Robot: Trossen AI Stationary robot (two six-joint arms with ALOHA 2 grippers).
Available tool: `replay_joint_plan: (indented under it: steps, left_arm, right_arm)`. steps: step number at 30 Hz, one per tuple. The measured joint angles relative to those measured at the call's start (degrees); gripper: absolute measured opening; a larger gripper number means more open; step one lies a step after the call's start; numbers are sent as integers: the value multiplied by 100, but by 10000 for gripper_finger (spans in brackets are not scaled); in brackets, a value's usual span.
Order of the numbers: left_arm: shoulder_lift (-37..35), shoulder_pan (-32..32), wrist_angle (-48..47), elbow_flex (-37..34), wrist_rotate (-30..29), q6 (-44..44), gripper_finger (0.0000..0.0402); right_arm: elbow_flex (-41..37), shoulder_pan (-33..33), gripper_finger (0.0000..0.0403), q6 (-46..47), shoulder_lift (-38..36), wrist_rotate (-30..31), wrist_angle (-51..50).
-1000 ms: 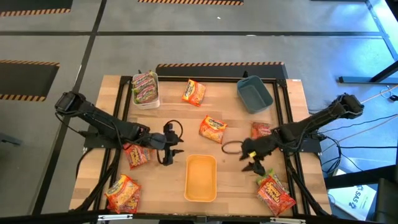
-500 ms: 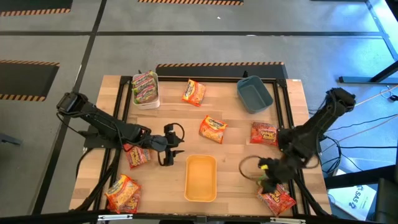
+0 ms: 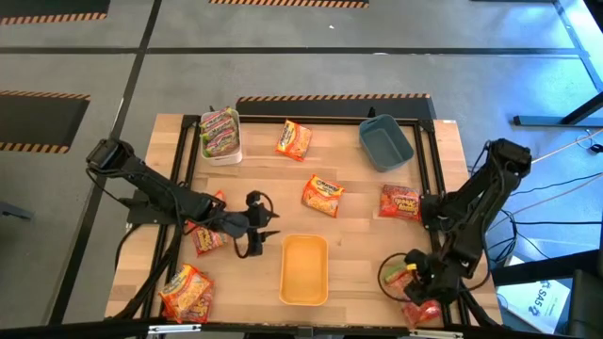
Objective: Sort Maruchan noodles
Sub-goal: Put the green noodle pack into the white bin
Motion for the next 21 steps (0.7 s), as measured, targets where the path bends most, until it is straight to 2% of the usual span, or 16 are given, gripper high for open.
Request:
replay_joint_plan:
  steps: [3,7,9,12,14,17,21]
  left_arm:
    - [0,-44,83,0,-11,4,208]
    - [5,-66,113,0,-162,39,208]
    - [72,-66,158,0,-308,43,208]
    - [186,-62,236,-2,-404,48,208]
    - [301,-65,247,-8,-404,50,208]
    - [477,-64,367,-4,-397,46,208]
    - [715,-64,460,-5,-389,39,208]
  right_arm:
    - [0,-95,264,-331,23,661,355]
    - [-2,-335,264,-792,23,1879,477]
    - [-2,-518,264,-1062,23,2157,550]
    - [-2,-800,264,-1686,23,2104,668]
    - [-2,-948,264,-2119,23,1846,777]
    - [29,-1072,264,-2388,23,1215,884]
    - [352,-965,264,-2216,10,375,750]
